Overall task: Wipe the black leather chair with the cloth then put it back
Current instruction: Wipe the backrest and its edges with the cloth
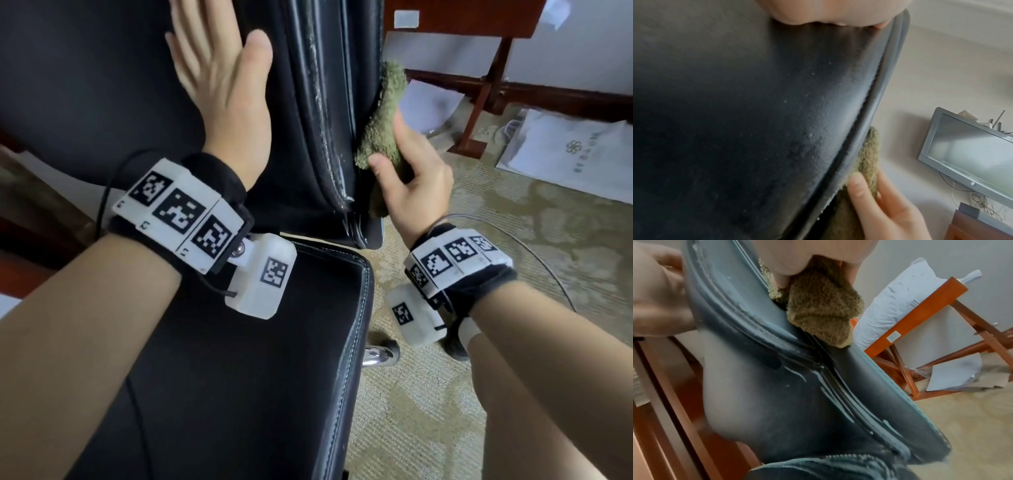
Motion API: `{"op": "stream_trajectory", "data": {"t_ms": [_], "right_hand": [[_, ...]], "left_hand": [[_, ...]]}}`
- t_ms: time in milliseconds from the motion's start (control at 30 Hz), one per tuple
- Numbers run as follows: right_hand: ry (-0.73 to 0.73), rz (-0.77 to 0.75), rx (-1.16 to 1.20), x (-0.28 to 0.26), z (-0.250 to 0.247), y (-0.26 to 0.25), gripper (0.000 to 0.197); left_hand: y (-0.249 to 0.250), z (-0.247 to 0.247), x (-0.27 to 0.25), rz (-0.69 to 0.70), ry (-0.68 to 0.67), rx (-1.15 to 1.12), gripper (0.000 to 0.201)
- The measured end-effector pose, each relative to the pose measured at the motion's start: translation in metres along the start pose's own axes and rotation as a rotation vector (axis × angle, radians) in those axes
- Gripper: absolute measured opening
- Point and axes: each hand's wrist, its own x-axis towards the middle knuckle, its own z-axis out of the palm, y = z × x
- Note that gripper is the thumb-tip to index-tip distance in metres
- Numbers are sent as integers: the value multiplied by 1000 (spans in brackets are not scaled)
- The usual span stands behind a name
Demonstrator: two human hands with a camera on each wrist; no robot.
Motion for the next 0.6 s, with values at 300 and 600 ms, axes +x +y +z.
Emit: {"op": "stream_trajectory", "data": {"t_ms": [300, 600], "right_hand": [[-18, -3, -18, -23, 2, 23, 47], [-204, 148, 40, -17, -20, 6, 84]], "left_hand": [[-1, 6, 1, 13, 40, -1, 74], [2, 2, -2, 34, 57, 22, 72]]}}
